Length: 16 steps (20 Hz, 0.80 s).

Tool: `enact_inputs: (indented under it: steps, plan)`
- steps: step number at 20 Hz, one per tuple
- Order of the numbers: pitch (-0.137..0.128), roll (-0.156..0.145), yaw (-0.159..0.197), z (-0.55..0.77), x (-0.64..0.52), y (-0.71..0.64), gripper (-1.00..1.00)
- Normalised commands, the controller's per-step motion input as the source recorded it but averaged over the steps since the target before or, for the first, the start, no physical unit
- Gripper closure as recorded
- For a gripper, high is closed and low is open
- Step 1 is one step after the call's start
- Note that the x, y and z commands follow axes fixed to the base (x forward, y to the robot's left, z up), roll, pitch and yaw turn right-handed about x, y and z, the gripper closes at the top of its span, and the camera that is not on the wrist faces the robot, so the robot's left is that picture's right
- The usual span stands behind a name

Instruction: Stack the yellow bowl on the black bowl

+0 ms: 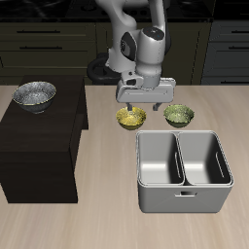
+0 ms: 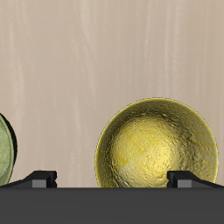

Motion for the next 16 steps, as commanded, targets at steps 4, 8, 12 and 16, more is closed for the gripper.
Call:
enact_inputs:
  steps: [4,8,12,16]
  plan:
    - [0.032,0.005,0.001,-0.19,0.02,0.03,-1.0]
    - [0.034,0.003,-0.014,-0.16,0.02,0.01,-1.0]
    - [0.037,0.001,-0.011,-0.17,0.04,-0.01,-1.0]
    - [0.033,0.016,0.015,-0.15,0.01,0.02,-1.0]
